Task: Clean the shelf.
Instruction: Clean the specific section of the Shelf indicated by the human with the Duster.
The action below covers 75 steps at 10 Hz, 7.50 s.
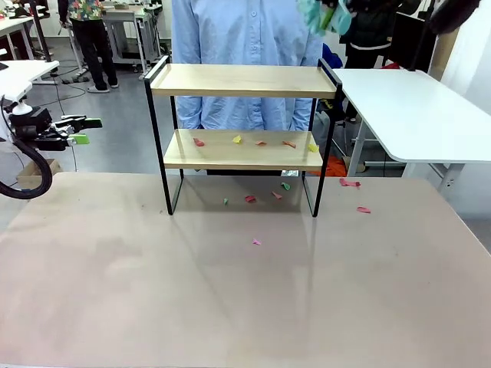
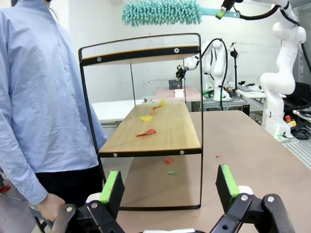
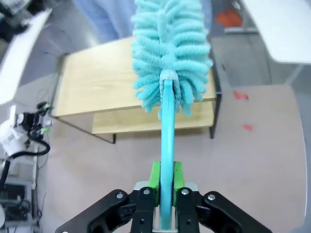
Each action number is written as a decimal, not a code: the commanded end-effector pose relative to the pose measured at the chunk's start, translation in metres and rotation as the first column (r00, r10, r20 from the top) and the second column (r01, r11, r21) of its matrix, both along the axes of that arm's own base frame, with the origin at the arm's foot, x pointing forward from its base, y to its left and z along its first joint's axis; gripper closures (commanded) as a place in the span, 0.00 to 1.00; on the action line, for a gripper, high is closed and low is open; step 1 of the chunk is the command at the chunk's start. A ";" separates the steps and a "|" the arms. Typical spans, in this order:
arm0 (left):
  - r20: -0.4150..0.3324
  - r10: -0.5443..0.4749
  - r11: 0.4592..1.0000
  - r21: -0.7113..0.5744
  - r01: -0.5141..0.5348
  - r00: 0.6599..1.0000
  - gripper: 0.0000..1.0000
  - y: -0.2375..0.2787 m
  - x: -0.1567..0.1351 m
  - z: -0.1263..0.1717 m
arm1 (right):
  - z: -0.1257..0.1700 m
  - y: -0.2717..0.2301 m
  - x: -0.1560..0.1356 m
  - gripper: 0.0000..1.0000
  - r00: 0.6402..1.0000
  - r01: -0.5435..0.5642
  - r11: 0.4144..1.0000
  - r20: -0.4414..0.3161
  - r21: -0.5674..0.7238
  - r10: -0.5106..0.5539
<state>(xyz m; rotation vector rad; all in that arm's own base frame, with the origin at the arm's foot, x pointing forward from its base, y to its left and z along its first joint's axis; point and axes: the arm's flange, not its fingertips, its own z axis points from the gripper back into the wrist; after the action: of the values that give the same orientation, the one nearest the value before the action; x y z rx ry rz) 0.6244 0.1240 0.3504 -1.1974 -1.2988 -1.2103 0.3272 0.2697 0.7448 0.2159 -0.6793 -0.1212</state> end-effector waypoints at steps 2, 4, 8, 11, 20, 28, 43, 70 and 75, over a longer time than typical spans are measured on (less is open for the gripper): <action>0.015 -0.006 1.000 0.010 0.006 1.000 0.00 0.000 -0.002 0.002 | -0.007 -0.006 -0.009 0.87 0.915 -0.385 0.923 -0.119 0.024 0.385; 0.015 -0.006 1.000 0.010 0.006 1.000 0.00 0.000 -0.002 0.002 | -0.024 0.000 -0.020 0.87 0.740 -0.648 0.762 -0.230 0.007 0.632; 0.015 -0.006 1.000 0.010 0.006 1.000 0.00 0.000 -0.002 0.002 | -0.072 -0.005 -0.033 0.87 0.482 -0.862 0.502 -0.426 -0.072 0.766; 0.015 -0.006 1.000 0.010 0.006 1.000 0.00 0.000 -0.002 0.002 | -0.137 -0.039 -0.040 0.87 0.389 -0.907 0.417 -0.512 -0.065 0.766; 0.015 -0.006 1.000 0.010 0.006 1.000 0.00 0.000 -0.002 0.002 | -0.227 -0.120 -0.059 0.87 0.313 -0.925 0.379 -0.525 0.019 0.792; 0.015 -0.006 1.000 0.010 0.006 1.000 0.00 0.000 -0.002 0.002 | -0.227 -0.120 -0.059 0.87 0.313 -0.925 0.379 -0.525 0.019 0.792; 0.015 -0.006 1.000 0.010 0.006 1.000 0.00 0.000 -0.002 0.002 | -0.227 -0.120 -0.059 0.87 0.313 -0.925 0.379 -0.525 0.019 0.792; 0.015 -0.006 1.000 0.010 0.006 1.000 0.00 0.000 -0.002 0.002 | -0.227 -0.120 -0.059 0.87 0.313 -0.925 0.379 -0.525 0.019 0.792; 0.015 -0.006 1.000 0.010 0.006 1.000 0.00 0.000 -0.002 0.002 | -0.242 -0.041 -0.033 0.87 0.575 -0.788 0.614 -0.419 -0.049 0.703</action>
<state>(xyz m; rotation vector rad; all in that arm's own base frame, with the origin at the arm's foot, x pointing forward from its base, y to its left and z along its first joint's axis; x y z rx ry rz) 0.6244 0.1240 0.3503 -1.1975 -1.2988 -1.2102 0.2801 0.1962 0.5077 0.2372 -0.1106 0.8443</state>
